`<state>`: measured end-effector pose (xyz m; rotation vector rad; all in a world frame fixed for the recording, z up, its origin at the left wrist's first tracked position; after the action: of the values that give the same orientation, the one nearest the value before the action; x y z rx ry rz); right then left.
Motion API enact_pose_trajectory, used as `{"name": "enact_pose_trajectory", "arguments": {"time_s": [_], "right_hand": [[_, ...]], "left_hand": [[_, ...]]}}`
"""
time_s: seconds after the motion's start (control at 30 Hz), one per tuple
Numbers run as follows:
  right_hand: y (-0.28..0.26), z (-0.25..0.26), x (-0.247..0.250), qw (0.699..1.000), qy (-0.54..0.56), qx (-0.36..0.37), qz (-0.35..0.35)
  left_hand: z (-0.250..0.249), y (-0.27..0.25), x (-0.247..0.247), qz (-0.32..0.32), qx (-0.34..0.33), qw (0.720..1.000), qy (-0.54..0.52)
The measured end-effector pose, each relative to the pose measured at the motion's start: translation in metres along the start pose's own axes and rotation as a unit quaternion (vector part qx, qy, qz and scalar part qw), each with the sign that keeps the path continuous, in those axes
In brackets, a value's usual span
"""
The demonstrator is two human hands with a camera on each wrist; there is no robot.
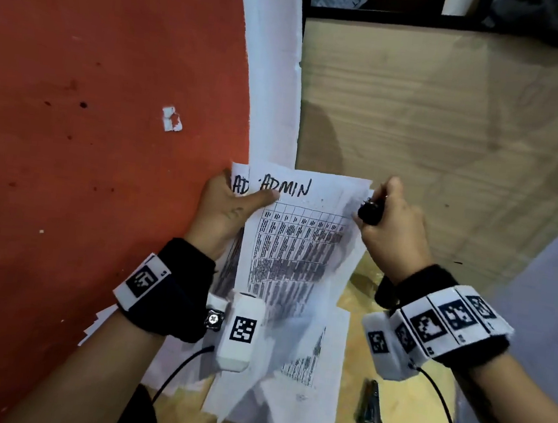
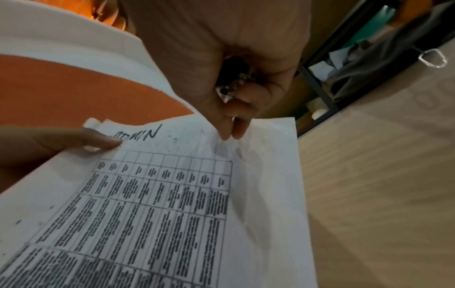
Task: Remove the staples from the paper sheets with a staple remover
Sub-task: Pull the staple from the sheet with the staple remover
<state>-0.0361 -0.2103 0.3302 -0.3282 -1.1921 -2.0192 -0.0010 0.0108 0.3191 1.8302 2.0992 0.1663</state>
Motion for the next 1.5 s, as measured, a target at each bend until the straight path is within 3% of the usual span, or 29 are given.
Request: {"name": "enact_pose_trajectory", "arguments": {"time_s": [0.13, 0.27, 0.37, 0.63, 0.8, 0.87, 0.93, 1.0, 1.03, 1.1, 1.27, 1.4, 1.5], "right_hand": [[0.004, 0.010, 0.002, 0.998, 0.036, 0.060, -0.004], [0.007, 0.030, -0.008, 0.988, 0.050, 0.127, 0.069], [0.009, 0.036, -0.016, 0.983, 0.108, 0.117, 0.089], [0.014, 0.034, 0.000, 0.989, 0.037, 0.133, 0.048], [0.009, 0.038, -0.002, 0.988, 0.023, 0.142, 0.048], [0.006, 0.041, -0.002, 0.987, 0.019, 0.152, 0.050], [0.003, 0.045, -0.002, 0.986, 0.020, 0.158, 0.054], [0.004, 0.048, 0.000, 0.985, 0.023, 0.161, 0.053], [0.004, 0.049, 0.000, 0.985, 0.025, 0.161, 0.053], [0.004, 0.049, 0.002, 0.986, 0.028, 0.158, 0.053], [0.005, 0.043, 0.004, 0.986, 0.041, 0.154, 0.054], [0.004, 0.043, 0.003, 0.986, 0.033, 0.150, 0.059], [0.004, 0.042, 0.003, 0.988, 0.053, 0.135, 0.060]], "left_hand": [[-0.003, -0.001, -0.003, 0.019, -0.022, 1.000, -0.004], [-0.006, -0.004, -0.006, 0.031, -0.036, 0.999, -0.001], [-0.003, -0.004, -0.005, 0.039, -0.034, 0.999, -0.008], [-0.010, 0.021, 0.044, 0.019, -0.089, 0.995, 0.044], [-0.023, 0.020, 0.044, 0.006, -0.152, 0.982, 0.109], [-0.042, 0.014, 0.032, 0.011, -0.222, 0.958, 0.182], [-0.057, 0.004, 0.003, 0.074, -0.304, 0.888, 0.337], [-0.055, 0.002, -0.028, 0.154, -0.320, 0.804, 0.476], [-0.051, 0.004, -0.038, 0.185, -0.307, 0.788, 0.501], [-0.044, 0.011, -0.047, 0.220, -0.281, 0.789, 0.500], [-0.032, 0.016, -0.044, 0.262, -0.203, 0.845, 0.419], [-0.026, 0.017, -0.042, 0.282, -0.188, 0.834, 0.436], [-0.023, 0.020, -0.038, 0.263, -0.178, 0.841, 0.438]]}}
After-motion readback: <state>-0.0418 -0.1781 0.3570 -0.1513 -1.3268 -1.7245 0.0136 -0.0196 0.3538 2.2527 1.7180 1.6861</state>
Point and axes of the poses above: each hand's wrist, its own y-axis towards the middle knuckle, its own x-axis out of the back of the hand, z = x × y, the point moved 7 cm from there along y, towards the middle knuckle, and after that the axes turned 9 degrees about -z, right-handed, at the moved point
